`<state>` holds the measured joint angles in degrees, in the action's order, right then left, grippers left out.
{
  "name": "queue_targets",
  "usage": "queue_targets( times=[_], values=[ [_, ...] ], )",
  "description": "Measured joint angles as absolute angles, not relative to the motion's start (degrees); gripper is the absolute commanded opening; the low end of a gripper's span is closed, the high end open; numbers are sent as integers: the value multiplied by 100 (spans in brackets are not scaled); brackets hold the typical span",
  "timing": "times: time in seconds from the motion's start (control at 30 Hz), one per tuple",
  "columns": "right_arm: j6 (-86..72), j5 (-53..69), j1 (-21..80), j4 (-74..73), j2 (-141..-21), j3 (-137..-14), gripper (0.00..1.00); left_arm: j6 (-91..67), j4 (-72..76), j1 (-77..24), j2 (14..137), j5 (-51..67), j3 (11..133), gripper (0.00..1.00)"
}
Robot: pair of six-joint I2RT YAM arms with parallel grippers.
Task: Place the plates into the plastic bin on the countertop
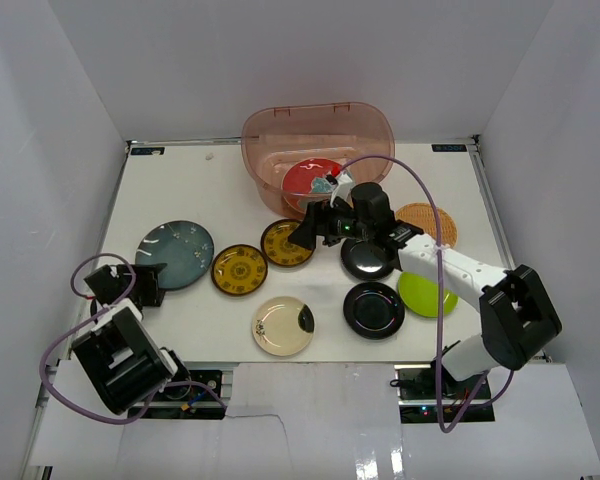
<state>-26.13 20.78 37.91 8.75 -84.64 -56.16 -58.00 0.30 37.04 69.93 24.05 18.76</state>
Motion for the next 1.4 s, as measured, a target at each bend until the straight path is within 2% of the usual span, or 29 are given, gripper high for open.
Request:
queue_targets(
  times=[0.03,0.07,0.1,0.17,0.2,0.27,0.43,0.73,0.93,1.17,1.4],
  values=[
    [-2613,2049,3806,891,-8431,-5583,93,-5846,180,3706,7000,2443,1817,68],
    [-2615,2023,3828,899,-8392,-5548,93,-5881,298,3715,7013,2471,1772,58],
    [-2617,1997,3846,897,-8355,-5518,93,-5922,416,3723,7048,2497,1730,35],
    [-2633,1962,3876,928,-8281,-5459,93,-5892,504,3732,7150,2432,1695,23],
    [-2637,1957,3883,930,-8246,-5435,93,-5983,666,3760,7325,2495,1601,8],
    [-2644,1944,3907,945,-8197,-5417,93,-5979,917,3765,7395,2635,1579,0],
    [-2646,1946,3979,965,-8108,-5417,94,-5913,1066,3723,7199,2620,1590,0],
    [-2742,2263,4377,1015,-8191,-5437,90,-5763,-491,3743,5382,2069,1791,0],
    [-3153,2504,4464,1133,-8597,-5787,90,-6077,-121,3500,5341,2853,2204,0],
    [-3398,2193,4436,1041,-8914,-6687,90,-6029,38,2220,5765,3859,3138,0],
    [-3500,1953,3955,1002,-8914,-6777,91,-6003,152,1391,5719,4724,3389,0]
  ],
)
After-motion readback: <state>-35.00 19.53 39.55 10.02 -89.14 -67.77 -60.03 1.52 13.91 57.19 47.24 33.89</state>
